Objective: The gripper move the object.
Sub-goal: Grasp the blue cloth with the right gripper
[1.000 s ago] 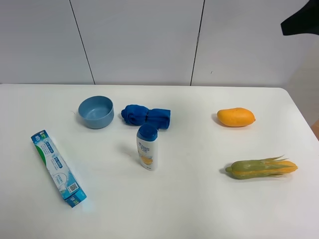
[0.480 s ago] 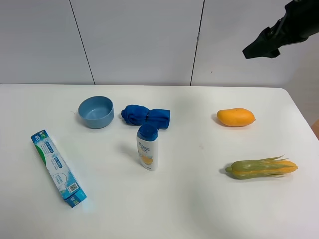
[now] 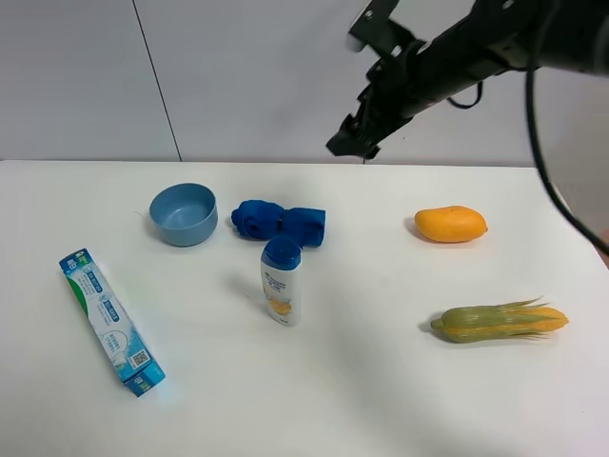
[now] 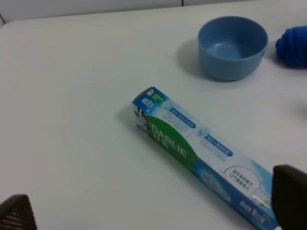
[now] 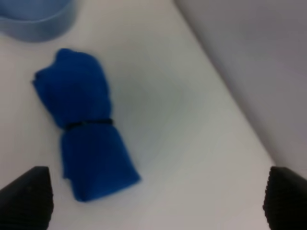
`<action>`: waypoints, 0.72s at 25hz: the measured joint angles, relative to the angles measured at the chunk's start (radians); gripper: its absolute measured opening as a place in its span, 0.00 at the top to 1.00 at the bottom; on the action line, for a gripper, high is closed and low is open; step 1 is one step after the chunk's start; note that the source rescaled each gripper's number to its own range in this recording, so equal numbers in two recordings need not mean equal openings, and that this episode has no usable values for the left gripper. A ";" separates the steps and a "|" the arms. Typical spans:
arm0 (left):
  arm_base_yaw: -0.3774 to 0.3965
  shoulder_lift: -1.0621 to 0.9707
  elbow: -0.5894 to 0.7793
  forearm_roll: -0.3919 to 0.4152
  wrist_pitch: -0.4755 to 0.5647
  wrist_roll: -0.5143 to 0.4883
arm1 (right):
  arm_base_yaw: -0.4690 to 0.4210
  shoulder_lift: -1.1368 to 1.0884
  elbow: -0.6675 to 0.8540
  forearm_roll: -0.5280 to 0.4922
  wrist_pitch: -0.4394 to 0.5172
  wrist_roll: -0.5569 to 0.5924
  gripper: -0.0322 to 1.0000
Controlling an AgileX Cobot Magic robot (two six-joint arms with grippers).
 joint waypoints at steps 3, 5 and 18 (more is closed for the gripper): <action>0.000 0.000 0.000 0.000 0.000 0.000 | 0.068 0.078 0.000 0.000 -0.009 0.008 0.20; 0.000 0.000 0.000 0.000 0.000 0.000 | 0.110 0.131 0.000 0.000 -0.011 0.010 0.20; 0.000 0.000 0.000 0.000 0.000 0.000 | 0.162 0.259 0.000 -0.024 -0.185 0.010 0.22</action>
